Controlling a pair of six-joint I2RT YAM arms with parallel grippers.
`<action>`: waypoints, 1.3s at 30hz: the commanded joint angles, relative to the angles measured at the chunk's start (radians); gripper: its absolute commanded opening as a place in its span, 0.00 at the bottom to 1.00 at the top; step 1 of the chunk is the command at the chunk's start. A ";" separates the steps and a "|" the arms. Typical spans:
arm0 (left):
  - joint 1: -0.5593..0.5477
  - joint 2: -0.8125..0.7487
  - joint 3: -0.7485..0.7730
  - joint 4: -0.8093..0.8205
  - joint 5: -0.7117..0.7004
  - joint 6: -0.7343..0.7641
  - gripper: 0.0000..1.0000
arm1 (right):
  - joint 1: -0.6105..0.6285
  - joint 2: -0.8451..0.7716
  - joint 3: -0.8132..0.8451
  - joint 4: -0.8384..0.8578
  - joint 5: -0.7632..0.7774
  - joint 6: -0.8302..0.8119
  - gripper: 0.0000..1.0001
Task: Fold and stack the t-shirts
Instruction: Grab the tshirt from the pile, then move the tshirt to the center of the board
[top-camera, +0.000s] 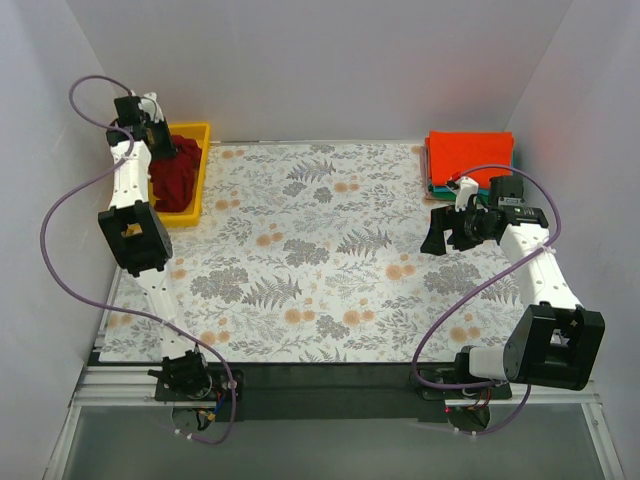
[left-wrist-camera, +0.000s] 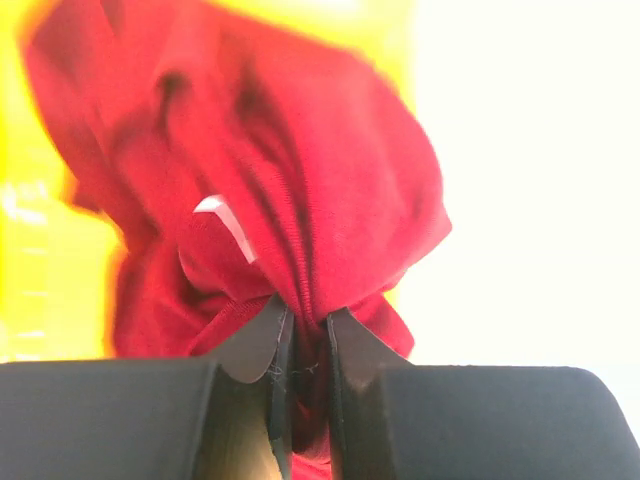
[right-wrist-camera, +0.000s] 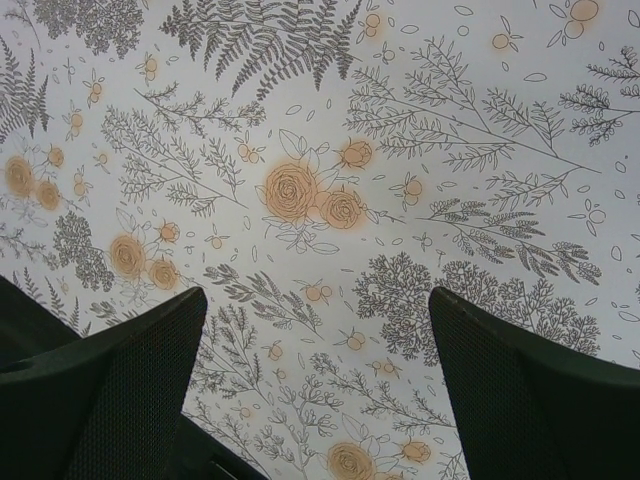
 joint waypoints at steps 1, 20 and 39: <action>-0.037 -0.313 0.036 0.030 0.189 -0.027 0.00 | 0.004 -0.037 0.040 -0.004 -0.028 -0.013 0.98; -0.313 -0.934 -0.833 0.016 0.553 0.055 0.93 | 0.004 -0.046 0.046 -0.014 -0.019 -0.025 0.98; -0.416 -0.807 -1.193 0.145 0.363 0.092 0.70 | 0.137 0.308 0.187 0.012 0.042 -0.028 0.80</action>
